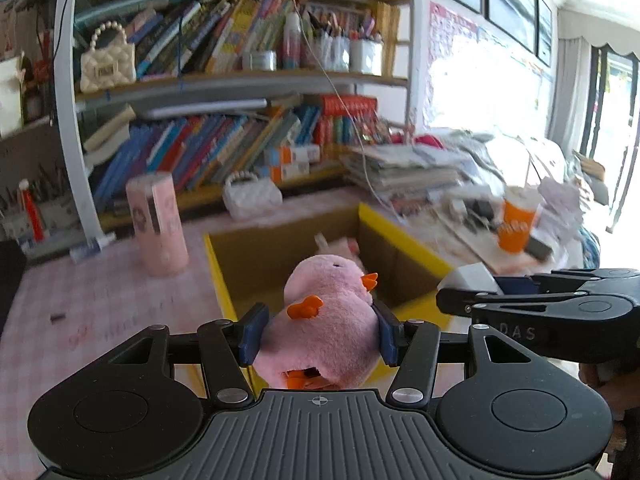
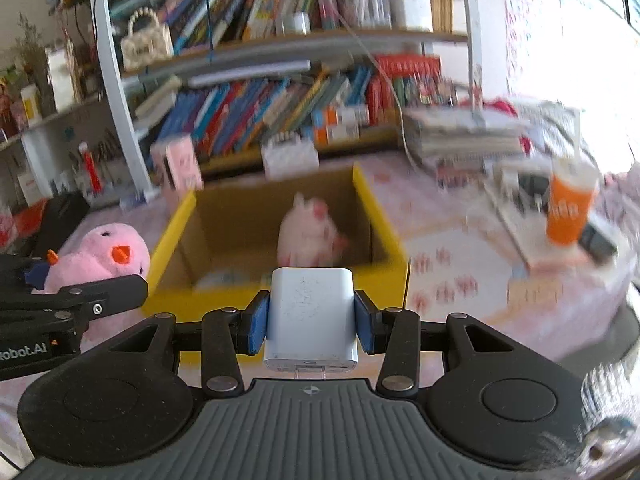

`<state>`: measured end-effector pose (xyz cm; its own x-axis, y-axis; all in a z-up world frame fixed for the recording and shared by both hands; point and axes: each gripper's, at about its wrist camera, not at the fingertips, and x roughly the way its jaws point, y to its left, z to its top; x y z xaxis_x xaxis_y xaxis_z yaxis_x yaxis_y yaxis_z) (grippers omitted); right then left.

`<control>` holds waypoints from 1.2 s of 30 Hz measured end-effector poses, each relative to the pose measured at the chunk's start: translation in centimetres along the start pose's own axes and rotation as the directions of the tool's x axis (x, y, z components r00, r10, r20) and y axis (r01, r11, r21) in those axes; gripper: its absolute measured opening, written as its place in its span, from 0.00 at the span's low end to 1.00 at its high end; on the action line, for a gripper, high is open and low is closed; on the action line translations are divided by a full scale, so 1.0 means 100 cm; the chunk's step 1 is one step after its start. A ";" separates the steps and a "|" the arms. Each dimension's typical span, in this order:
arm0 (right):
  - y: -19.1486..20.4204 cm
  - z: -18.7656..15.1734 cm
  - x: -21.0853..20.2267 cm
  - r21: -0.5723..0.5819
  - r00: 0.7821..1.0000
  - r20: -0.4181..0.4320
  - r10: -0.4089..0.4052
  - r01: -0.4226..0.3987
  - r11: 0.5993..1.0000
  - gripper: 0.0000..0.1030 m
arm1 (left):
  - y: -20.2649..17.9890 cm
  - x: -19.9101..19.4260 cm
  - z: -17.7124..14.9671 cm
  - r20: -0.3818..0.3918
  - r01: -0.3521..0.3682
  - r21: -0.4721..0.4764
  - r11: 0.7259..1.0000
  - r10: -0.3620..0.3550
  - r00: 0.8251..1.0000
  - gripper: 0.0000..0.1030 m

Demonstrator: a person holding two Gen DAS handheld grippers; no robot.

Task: Organize objects
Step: 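Carry the pink chick and white plug with both tools over the yellow box, then lower both tools into the yellow box and open them to release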

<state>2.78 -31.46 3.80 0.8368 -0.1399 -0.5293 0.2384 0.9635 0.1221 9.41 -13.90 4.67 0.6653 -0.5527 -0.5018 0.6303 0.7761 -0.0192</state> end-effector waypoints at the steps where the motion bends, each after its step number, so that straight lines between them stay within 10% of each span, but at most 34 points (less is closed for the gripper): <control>1: -0.003 0.009 0.005 -0.008 1.000 0.018 0.007 -0.007 1.000 0.40 | 0.000 0.007 0.005 0.006 -0.008 -0.005 1.000 0.008 1.000 0.52; 10: -0.018 0.052 0.065 -0.099 0.997 0.050 0.060 -0.054 0.994 0.40 | 0.002 0.069 0.017 -0.047 -0.097 -0.050 0.994 0.095 0.994 0.52; 20: -0.014 0.037 0.133 -0.258 0.977 -0.162 0.138 -0.177 0.950 0.40 | 0.000 0.115 0.008 -0.157 -0.161 -0.031 0.986 0.155 0.975 0.52; 36: -0.013 0.032 0.147 -0.314 0.963 -0.207 0.175 -0.235 0.920 0.40 | 0.003 0.121 -0.002 -0.183 -0.213 -0.073 0.974 0.197 0.963 0.58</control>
<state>16.33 -35.54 -1.40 0.7449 0.0809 -0.6622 -0.1319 0.9909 -0.0274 17.53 -20.30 -1.56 0.6917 -0.3238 -0.6456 0.4432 0.8961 0.0254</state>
